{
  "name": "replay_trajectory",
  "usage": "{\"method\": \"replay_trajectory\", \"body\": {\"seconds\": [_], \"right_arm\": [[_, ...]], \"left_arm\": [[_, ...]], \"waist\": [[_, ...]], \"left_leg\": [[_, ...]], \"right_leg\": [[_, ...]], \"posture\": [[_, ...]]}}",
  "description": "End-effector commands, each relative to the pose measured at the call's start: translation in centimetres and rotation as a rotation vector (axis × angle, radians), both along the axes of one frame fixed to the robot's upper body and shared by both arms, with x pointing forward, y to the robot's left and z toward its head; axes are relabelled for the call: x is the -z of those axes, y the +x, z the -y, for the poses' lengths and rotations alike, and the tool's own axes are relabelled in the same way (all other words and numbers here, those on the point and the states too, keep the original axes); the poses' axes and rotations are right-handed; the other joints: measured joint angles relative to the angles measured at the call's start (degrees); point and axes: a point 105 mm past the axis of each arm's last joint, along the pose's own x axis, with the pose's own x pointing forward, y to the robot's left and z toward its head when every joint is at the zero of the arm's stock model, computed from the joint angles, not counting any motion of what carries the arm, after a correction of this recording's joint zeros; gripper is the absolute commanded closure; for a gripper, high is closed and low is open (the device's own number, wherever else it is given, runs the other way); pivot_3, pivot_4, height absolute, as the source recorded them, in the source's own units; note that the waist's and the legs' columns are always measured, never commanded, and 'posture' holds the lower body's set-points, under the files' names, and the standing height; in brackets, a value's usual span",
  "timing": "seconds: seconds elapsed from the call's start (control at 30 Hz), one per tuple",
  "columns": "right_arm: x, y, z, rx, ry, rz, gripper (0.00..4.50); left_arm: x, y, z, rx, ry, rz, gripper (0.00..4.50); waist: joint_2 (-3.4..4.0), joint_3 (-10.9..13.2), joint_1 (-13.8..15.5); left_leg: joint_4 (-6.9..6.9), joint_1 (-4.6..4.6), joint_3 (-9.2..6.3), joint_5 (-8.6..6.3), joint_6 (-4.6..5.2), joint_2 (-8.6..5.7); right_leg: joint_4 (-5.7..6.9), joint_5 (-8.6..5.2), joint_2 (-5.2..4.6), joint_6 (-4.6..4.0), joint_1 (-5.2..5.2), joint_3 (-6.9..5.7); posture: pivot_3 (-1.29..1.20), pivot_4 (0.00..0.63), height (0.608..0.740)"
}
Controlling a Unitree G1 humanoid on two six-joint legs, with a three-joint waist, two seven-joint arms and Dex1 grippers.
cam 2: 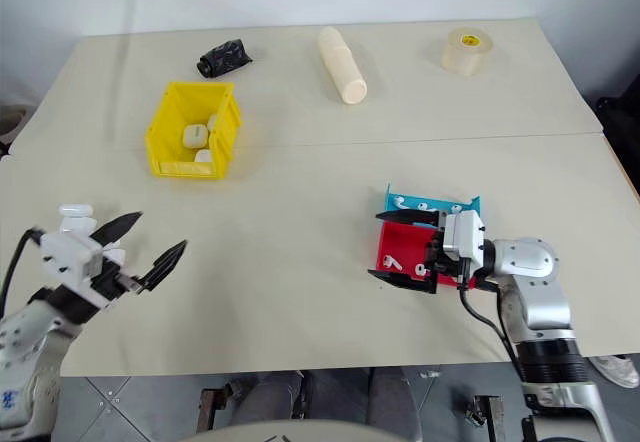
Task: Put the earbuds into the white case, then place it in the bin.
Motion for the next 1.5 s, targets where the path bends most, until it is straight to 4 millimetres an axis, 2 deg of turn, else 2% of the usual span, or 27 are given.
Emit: {"method": "replay_trajectory", "body": {"seconds": [0.03, 0.13, 0.2, 0.33, 0.43, 0.57, 0.8, 0.9, 1.0, 1.13, 1.23, 1.5], "right_arm": [[-1.4, -0.8, -1.0, -0.054, 0.034, 0.071, 0.02], [-1.7, -0.9, -1.2, -0.051, 0.050, 0.074, 0.02], [-1.8, -1.0, -1.2, -0.050, 0.051, 0.069, 0.02], [-1.7, -1.0, -0.7, -0.038, 0.039, 0.046, 0.02], [-1.3, -0.8, 0.0, -0.028, 0.009, 0.005, 0.02], [-0.8, -0.7, 0.4, -0.026, -0.012, -0.032, 0.02], [-0.5, -1.0, -0.2, -0.043, -0.010, -0.045, 0.02], [-0.5, -1.2, -0.4, -0.052, -0.005, -0.048, 0.02], [-0.5, -1.4, -0.6, -0.059, -0.005, -0.050, 0.02], [-0.7, -1.3, -0.9, -0.058, 0.005, -0.040, 0.02], [-0.8, -1.4, -1.1, -0.055, 0.013, -0.036, 0.02], [-0.7, -1.7, -1.5, -0.040, 0.031, -0.038, 0.02]], "left_arm": [[0.1, -2.2, -2.3, -0.228, -0.043, -0.009, 0.00], [1.4, -3.9, -3.7, -0.386, -0.091, -0.064, 0.00], [1.6, -4.5, -4.2, -0.462, -0.112, -0.076, 0.00], [1.0, -4.3, -3.5, -0.469, -0.143, -0.096, 0.00], [0.0, -4.0, -3.8, -0.501, -0.147, -0.128, 0.00], [0.8, -4.6, -5.7, -0.616, -0.043, -0.382, 0.00], [-1.5, -1.3, -5.4, -0.590, -0.127, -0.507, 0.00], [-1.8, 0.1, -5.7, -0.591, -0.190, -0.545, 0.00], [-2.2, 1.1, -6.1, -0.600, -0.172, -0.562, 0.00], [-1.5, 2.0, -6.5, -0.631, -0.155, -0.612, 0.00], [-0.8, 2.6, -6.1, -0.625, -0.177, -0.632, 0.00], [0.3, 3.0, -5.9, -0.638, -0.204, -0.668, 0.00]], "waist": [[-0.08, 0.0, 0.3], [-0.16, 0.0, 1.1], [-0.21, 0.1, 1.5], [-0.35, 0.1, 1.6], [-0.37, 0.1, 1.5], [-0.38, 0.1, 1.2], [-0.37, 0.1, 1.3], [-0.37, 0.1, 1.2], [-0.37, 0.1, 0.5], [-0.39, 0.1, 0.0], [-0.39, 0.1, -0.1], [-0.39, 0.1, 0.0]], "left_leg": [[0.03, 0.01, -0.01, -0.02, 0.02, -0.02], [0.11, -0.01, -0.06, -0.07, 0.06, -0.07], [0.15, -0.01, -0.05, -0.10, 0.07, -0.07], [0.19, -0.02, -0.06, -0.13, 0.08, -0.10], [0.20, -0.01, -0.04, -0.14, 0.07, -0.07], [0.20, 0.00, -0.04, -0.16, 0.03, 0.02], [0.28, 0.00, -0.08, -0.18, -0.03, 0.05], [0.27, -0.01, -0.09, -0.20, -0.05, 0.05], [0.25, 0.00, -0.04, -0.23, -0.11, 0.17], [0.26, 0.00, -0.04, -0.25, -0.21, 0.35], [0.26, 0.00, 0.00, -0.30, -0.31, 0.51], [0.28, 0.00, 0.00, -0.32, -0.35, 0.57]], "right_leg": [[-0.01, 0.00, -0.01, 0.00, 0.04, 0.00], [-0.03, 0.00, -0.03, 0.00, 0.08, -0.02], [-0.03, 0.00, -0.02, 0.00, 0.10, -0.01], [-0.03, 0.00, -0.04, 0.00, 0.12, -0.01], [-0.02, 0.00, -0.02, 0.00, 0.11, -0.01], [0.02, -0.01, 0.07, -0.02, 0.08, 0.01], [0.20, -0.03, 0.17, -0.07, 0.02, 0.05], [0.23, -0.03, 0.18, -0.07, 0.01, 0.05], [0.26, -0.03, 0.29, -0.07, -0.01, 0.06], [0.24, -0.03, 0.46, -0.09, -0.01, 0.06], [0.26, 0.00, 0.63, -0.14, -0.02, 0.09], [0.28, 0.00, 0.69, -0.20, -0.04, 0.08]], "posture": [[0.00, 0.150, 0.740], [0.00, 0.150, 0.740], [0.00, 0.150, 0.740], [0.00, 0.150, 0.740], [0.00, 0.150, 0.740], [0.00, 0.150, 0.740], [0.00, 0.150, 0.740], [0.00, 0.150, 0.740], [0.00, 0.150, 0.740], [0.00, 0.150, 0.740], [0.00, 0.150, 0.740], [0.00, 0.150, 0.740]]}}
